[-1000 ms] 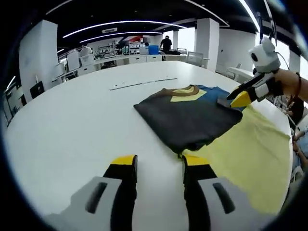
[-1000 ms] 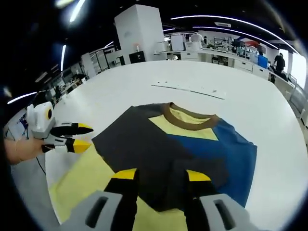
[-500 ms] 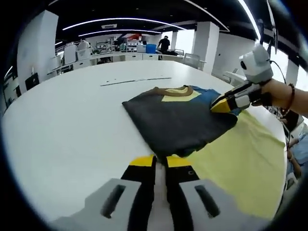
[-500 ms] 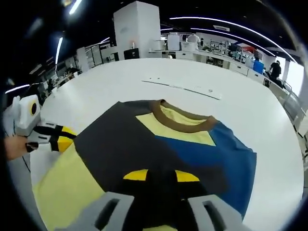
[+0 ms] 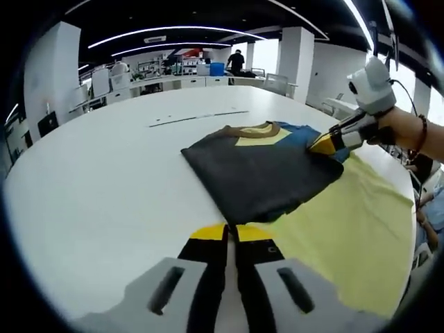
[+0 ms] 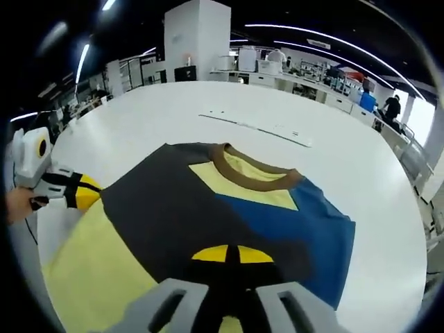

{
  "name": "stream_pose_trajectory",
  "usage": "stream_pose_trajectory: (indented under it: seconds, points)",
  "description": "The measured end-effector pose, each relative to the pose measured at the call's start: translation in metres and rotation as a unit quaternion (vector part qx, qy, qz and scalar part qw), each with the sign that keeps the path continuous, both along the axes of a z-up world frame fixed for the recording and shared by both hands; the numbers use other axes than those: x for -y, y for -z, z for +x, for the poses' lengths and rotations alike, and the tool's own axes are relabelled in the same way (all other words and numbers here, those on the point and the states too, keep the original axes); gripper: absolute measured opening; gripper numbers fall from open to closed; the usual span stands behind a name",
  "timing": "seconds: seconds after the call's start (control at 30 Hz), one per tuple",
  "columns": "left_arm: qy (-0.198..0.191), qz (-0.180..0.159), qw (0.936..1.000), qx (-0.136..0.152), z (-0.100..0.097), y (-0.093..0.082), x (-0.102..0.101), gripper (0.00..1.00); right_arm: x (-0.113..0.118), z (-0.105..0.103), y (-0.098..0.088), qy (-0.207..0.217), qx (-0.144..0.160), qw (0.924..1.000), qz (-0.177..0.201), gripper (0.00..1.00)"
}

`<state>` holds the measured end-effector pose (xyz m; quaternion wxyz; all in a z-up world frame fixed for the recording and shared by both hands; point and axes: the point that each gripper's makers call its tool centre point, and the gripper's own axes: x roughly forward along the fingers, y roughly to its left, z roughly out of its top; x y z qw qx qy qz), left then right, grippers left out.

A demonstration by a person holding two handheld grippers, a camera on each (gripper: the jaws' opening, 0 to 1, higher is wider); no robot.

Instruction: Fold the garment on the visible template until the final outline fits inside the template.

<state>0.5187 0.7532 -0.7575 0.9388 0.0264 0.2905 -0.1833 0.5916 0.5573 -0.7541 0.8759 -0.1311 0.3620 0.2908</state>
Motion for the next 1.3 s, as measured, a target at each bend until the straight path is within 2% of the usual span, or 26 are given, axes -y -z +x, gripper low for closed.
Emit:
stream_pose_trajectory:
  seconds: [0.2,0.47,0.6,0.87,1.0,1.1,1.13,1.23,1.3]
  points:
    - [-0.001,0.006,1.0000,0.002,-0.001,-0.005,-0.004,0.00,0.021,-0.008,-0.021,0.037,0.027,0.9987,0.020,0.00]
    - [0.006,0.035,0.9994,0.000,-0.006,-0.006,-0.006,0.00,0.057,-0.035,-0.030,0.116,0.038,0.9907,0.061,0.00]
    - [0.023,0.069,0.9973,0.001,-0.007,-0.003,-0.006,0.00,0.072,-0.048,-0.029,0.143,0.047,0.9863,0.066,0.00]
    - [0.024,0.082,0.9963,-0.003,-0.005,0.001,-0.010,0.00,0.094,-0.065,-0.012,0.192,0.033,0.9784,0.068,0.00]
    - [0.012,0.071,0.9974,0.002,-0.007,-0.001,-0.009,0.00,0.094,-0.072,-0.001,0.193,0.017,0.9785,0.069,0.00]
    - [-0.014,0.001,0.9999,-0.008,-0.009,-0.003,-0.006,0.03,0.098,-0.075,0.001,0.194,0.011,0.9789,0.063,0.04]
    - [-0.018,-0.004,0.9998,-0.010,-0.010,-0.003,-0.007,0.05,0.099,-0.075,0.001,0.194,0.012,0.9790,0.063,0.06]
    - [-0.014,0.011,0.9998,-0.012,-0.012,-0.001,-0.011,0.07,0.106,-0.072,-0.004,0.188,0.024,0.9802,0.056,0.08]
    - [-0.011,0.000,0.9998,-0.015,-0.013,0.000,-0.009,0.08,0.110,-0.068,-0.007,0.188,0.025,0.9799,0.063,0.09]
